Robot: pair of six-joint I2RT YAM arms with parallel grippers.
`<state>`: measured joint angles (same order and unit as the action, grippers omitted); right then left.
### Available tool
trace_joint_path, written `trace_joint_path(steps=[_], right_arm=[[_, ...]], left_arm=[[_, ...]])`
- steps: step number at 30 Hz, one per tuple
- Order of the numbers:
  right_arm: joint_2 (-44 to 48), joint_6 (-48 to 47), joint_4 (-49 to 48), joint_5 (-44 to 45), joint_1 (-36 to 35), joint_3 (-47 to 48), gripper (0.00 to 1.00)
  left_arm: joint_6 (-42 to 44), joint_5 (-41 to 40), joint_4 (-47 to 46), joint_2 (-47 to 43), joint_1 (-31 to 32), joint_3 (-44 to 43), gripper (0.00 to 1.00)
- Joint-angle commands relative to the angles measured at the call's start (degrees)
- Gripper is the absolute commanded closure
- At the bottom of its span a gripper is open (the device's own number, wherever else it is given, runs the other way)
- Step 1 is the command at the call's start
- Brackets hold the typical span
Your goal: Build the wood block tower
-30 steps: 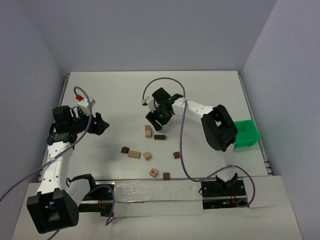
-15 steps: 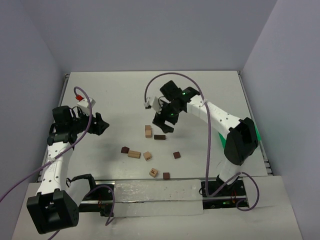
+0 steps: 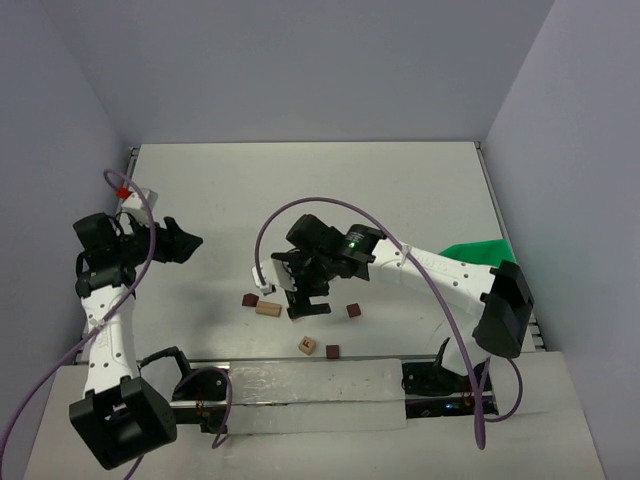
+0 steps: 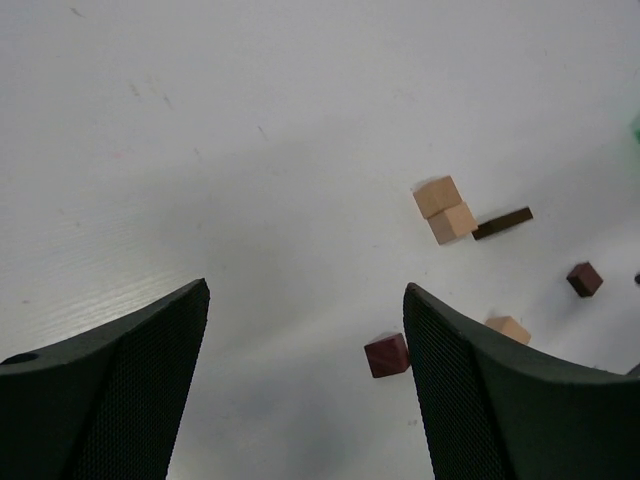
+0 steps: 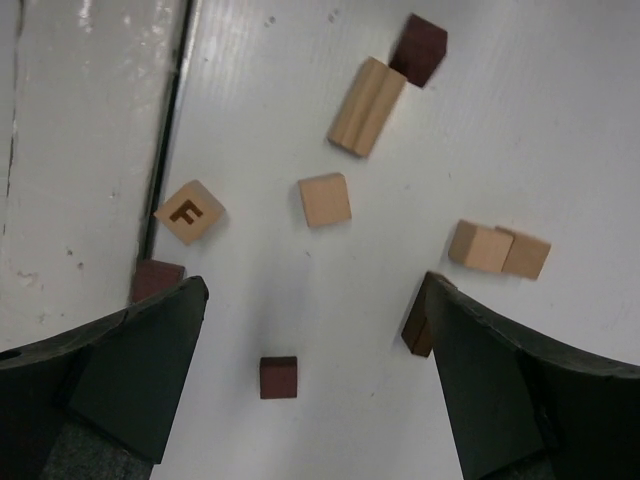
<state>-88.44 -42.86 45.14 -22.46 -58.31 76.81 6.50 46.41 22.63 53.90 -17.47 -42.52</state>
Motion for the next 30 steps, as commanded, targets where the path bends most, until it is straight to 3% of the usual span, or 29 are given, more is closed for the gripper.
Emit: trace_joint_path(steps=[1, 3, 10, 18, 30], right_arm=[[-0.08, -12.79, -0.85, -5.56, -2.25, 0.87, 0.04], [-1.7, -22.66, 2.78, -5.71, -2.32, 3.53, 0.03], [-9.55, -46.03, 6.88, -0.66, -3.22, 13.03, 0.05], [-18.89, -60.27, 5.26, 2.31, -4.9, 16.15, 0.13], [-26.43, -70.64, 6.22, 3.56, -6.01, 16.69, 0.18]], left_arm=[[-4.41, 11.19, -2.58, 2.24, -7.98, -4.7, 0.16], [-2.87, 16.55, -0.17, 4.6, -9.6, -6.31, 0.17], [-2.46, 20.63, -0.67, 5.41, -11.8, -5.44, 0.18], [0.06, 19.17, 0.95, 5.93, -12.74, -4.99, 0.19], [4.42, 26.11, 6.18, 11.54, -17.86, -6.36, 0.19]])
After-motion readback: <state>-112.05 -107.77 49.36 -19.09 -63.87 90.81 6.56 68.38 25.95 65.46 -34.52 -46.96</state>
